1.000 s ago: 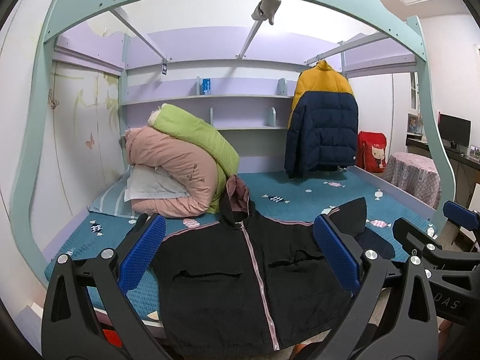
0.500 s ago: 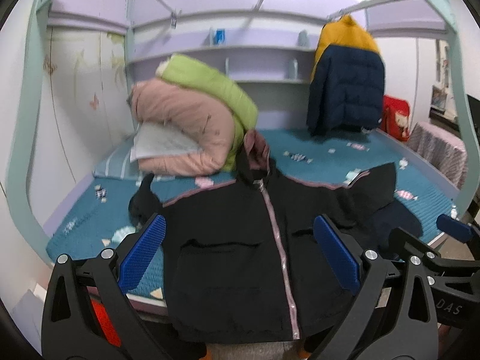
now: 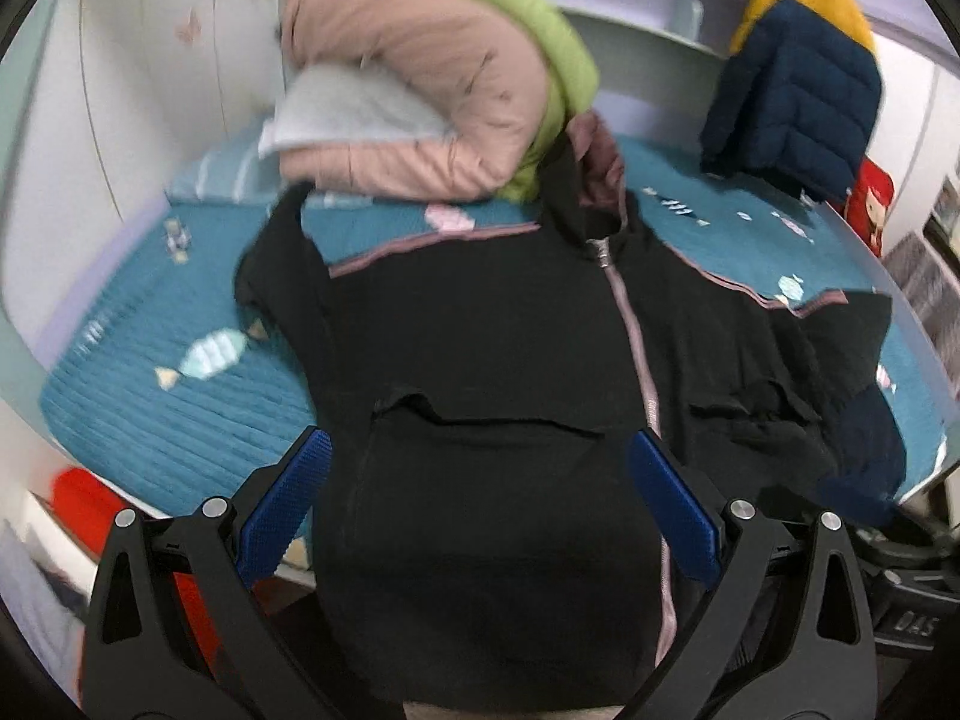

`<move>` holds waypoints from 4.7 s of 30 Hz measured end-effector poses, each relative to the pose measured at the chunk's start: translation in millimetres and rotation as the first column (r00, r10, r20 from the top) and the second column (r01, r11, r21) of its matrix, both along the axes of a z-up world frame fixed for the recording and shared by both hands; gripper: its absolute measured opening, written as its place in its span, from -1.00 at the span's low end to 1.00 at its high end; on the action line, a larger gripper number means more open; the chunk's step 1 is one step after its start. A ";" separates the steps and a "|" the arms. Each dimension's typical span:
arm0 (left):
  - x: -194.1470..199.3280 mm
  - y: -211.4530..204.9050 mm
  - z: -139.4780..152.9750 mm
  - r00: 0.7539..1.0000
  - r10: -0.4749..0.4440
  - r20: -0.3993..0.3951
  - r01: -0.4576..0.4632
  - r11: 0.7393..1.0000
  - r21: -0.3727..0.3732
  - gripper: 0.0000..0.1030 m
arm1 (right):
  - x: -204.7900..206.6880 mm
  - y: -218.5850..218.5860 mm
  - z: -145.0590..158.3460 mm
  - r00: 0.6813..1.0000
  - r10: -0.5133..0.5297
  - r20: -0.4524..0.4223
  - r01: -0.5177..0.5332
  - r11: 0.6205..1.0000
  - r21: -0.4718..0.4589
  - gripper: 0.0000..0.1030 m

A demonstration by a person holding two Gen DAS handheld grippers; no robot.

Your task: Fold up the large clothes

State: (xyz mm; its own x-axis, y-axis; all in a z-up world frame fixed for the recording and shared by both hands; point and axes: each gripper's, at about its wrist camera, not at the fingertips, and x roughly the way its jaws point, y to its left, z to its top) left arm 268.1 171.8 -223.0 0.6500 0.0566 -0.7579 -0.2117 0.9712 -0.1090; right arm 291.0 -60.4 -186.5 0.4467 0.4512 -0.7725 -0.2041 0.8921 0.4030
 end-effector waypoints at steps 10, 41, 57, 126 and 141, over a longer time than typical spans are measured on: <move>89.5 215.3 -61.3 0.951 0.308 -0.015 -0.309 0.948 -0.083 0.91 | 89.4 33.9 -62.1 0.998 -0.027 -0.053 0.021 0.995 -0.101 0.86; 194.1 383.1 -190.6 0.862 0.378 -0.337 -0.499 0.517 -0.695 0.75 | 121.2 47.1 -125.8 0.999 -0.032 -0.034 0.024 0.975 -0.223 0.86; 224.2 284.7 -112.1 0.990 0.141 -0.032 -0.129 0.768 -0.628 -0.77 | 112.3 -38.3 -110.0 0.982 -0.188 -0.005 0.181 0.955 -0.236 0.86; 186.3 -56.4 -91.6 0.957 -0.288 -0.012 0.283 0.946 -0.161 0.43 | 182.7 -476.7 -163.1 0.583 -0.709 -0.397 0.721 0.228 0.654 0.67; 138.2 66.5 -98.3 0.996 -0.076 -0.055 0.066 0.986 -0.154 0.47 | 198.5 -249.0 2.5 0.881 -0.349 0.320 0.252 0.917 0.308 -0.53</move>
